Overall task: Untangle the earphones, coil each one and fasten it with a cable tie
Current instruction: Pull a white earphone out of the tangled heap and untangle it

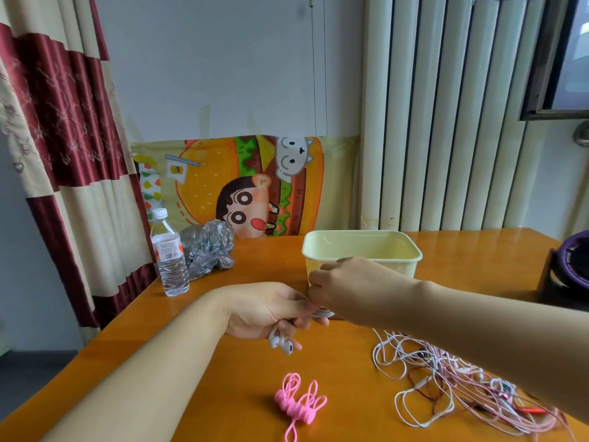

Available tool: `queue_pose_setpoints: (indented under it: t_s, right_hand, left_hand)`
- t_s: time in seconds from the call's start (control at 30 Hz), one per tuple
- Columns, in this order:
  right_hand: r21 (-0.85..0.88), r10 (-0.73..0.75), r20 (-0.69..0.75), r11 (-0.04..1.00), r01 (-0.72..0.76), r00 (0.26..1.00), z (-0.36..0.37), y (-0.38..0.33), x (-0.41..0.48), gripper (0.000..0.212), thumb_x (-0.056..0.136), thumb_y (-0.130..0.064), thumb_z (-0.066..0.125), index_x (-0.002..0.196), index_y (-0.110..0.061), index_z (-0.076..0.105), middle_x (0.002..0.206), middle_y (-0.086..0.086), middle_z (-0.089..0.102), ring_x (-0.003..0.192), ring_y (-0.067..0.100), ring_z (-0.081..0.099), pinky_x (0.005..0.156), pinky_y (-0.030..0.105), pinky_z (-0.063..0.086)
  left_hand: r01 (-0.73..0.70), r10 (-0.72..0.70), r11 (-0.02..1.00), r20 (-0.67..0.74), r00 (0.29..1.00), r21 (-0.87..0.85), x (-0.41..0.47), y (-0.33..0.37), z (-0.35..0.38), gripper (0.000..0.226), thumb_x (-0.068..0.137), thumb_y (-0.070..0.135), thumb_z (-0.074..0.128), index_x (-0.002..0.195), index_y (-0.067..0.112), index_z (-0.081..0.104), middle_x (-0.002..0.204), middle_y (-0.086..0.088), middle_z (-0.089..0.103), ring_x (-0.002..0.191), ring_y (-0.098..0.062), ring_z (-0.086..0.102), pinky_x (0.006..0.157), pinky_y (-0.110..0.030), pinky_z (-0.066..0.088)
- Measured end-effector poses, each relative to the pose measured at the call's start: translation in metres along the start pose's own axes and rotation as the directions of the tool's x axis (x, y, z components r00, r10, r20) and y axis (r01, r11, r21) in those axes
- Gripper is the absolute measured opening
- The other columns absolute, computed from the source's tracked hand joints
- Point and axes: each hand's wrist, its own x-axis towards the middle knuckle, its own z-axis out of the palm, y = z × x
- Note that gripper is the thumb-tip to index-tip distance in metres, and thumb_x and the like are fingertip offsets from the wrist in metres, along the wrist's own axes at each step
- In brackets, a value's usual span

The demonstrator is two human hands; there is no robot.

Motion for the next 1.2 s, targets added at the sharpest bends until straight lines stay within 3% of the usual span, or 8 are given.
queue_pose_setpoints:
  t_s: [0.27, 0.4, 0.53, 0.7, 0.87, 0.97, 1.07, 1.2]
  right_hand:
    - [0.047, 0.014, -0.23, 0.999, -0.003, 0.973, 0.011, 0.013, -0.009, 0.005, 0.078, -0.007, 0.068, 0.074, -0.008, 0.064, 0.059, 0.005, 0.059, 0.049, 0.022, 0.055, 0.046, 0.033, 0.053]
    - [0.002, -0.006, -0.3, 1.0, 0.007, 0.954, 0.015, 0.015, -0.014, 0.038, 0.088, -0.02, 0.034, 0.088, -0.012, 0.071, 0.068, 0.001, 0.062, 0.058, 0.018, 0.058, 0.055, 0.028, 0.054]
    - [0.137, 0.063, -0.267, 0.99, -0.026, 0.962, 0.024, 0.016, -0.023, 0.03, 0.087, -0.017, 0.051, 0.112, -0.01, 0.068, 0.083, 0.003, 0.066, 0.069, 0.02, 0.063, 0.06, 0.03, 0.055]
    - [0.679, 0.378, -0.096, 0.701, -0.217, 0.921, 0.03, 0.002, -0.035, 0.048, 0.095, -0.04, 0.04, 0.139, -0.02, 0.047, 0.106, -0.001, 0.059, 0.089, 0.011, 0.058, 0.073, 0.019, 0.045]
    - [0.757, 0.467, -0.112, 0.612, -0.229, 0.877, 0.03, -0.01, -0.045, 0.043, 0.089, -0.026, 0.06, 0.131, -0.019, 0.055, 0.095, -0.003, 0.063, 0.075, 0.001, 0.057, 0.07, 0.01, 0.044]
    - [0.863, 0.502, -0.007, 0.44, -0.249, 0.865, 0.026, -0.002, -0.049, 0.029, 0.092, -0.017, 0.058, 0.12, -0.016, 0.064, 0.089, 0.004, 0.069, 0.067, 0.006, 0.063, 0.064, 0.014, 0.051]
    - [0.893, 0.462, 0.132, 0.328, -0.307, 0.877, 0.018, 0.012, -0.055, 0.025, 0.093, -0.016, 0.055, 0.114, -0.017, 0.067, 0.087, 0.011, 0.072, 0.067, 0.009, 0.066, 0.065, 0.017, 0.054]
    - [0.853, 0.413, 0.259, 0.326, -0.407, 0.873, 0.016, 0.024, -0.064, 0.025, 0.092, -0.018, 0.056, 0.115, -0.019, 0.067, 0.09, 0.005, 0.073, 0.071, 0.011, 0.067, 0.067, 0.018, 0.054]
  left_hand:
    - [-0.128, 0.153, 0.912, 0.034, 0.988, -0.39, 0.004, -0.018, -0.004, 0.037, 0.09, 0.04, 0.048, 0.104, 0.013, 0.068, 0.07, 0.006, 0.047, 0.052, -0.003, 0.038, 0.087, -0.033, 0.051]
    - [-0.169, 0.177, 0.862, -0.03, 0.984, -0.478, 0.006, -0.017, 0.001, 0.034, 0.095, 0.028, 0.043, 0.094, 0.012, 0.072, 0.07, 0.003, 0.048, 0.051, -0.004, 0.039, 0.085, -0.033, 0.052]
    - [-0.226, 0.175, 0.915, -0.176, 0.969, -0.333, 0.013, -0.015, 0.011, 0.021, 0.095, 0.02, 0.043, 0.097, 0.007, 0.059, 0.07, 0.002, 0.047, 0.05, -0.004, 0.036, 0.088, -0.034, 0.049]
    - [-0.303, 0.232, 0.918, -0.274, 0.933, -0.256, 0.018, -0.018, 0.021, 0.022, 0.098, 0.02, 0.041, 0.1, 0.003, 0.055, 0.068, 0.004, 0.048, 0.05, -0.004, 0.035, 0.084, -0.031, 0.048]
    - [-0.333, 0.245, 0.88, -0.277, 0.929, -0.338, 0.028, -0.022, 0.031, 0.03, 0.095, 0.022, 0.043, 0.112, -0.003, 0.05, 0.067, 0.004, 0.048, 0.05, -0.004, 0.034, 0.083, -0.032, 0.044]
    - [-0.322, 0.246, 0.88, -0.243, 0.938, -0.35, 0.032, -0.021, 0.037, 0.034, 0.091, 0.025, 0.047, 0.11, -0.003, 0.052, 0.068, 0.004, 0.049, 0.05, -0.004, 0.035, 0.09, -0.039, 0.038]
    - [-0.297, 0.252, 0.939, -0.243, 0.937, -0.17, 0.032, -0.015, 0.046, 0.026, 0.097, 0.028, 0.043, 0.1, 0.005, 0.055, 0.068, 0.005, 0.044, 0.053, -0.004, 0.035, 0.092, -0.04, 0.045]
    - [-0.136, 0.303, 0.892, -0.347, 0.887, 0.43, 0.035, -0.004, 0.058, 0.037, 0.1, 0.036, 0.04, 0.069, 0.017, 0.049, 0.057, 0.005, 0.04, 0.055, -0.01, 0.039, 0.061, -0.028, 0.04]
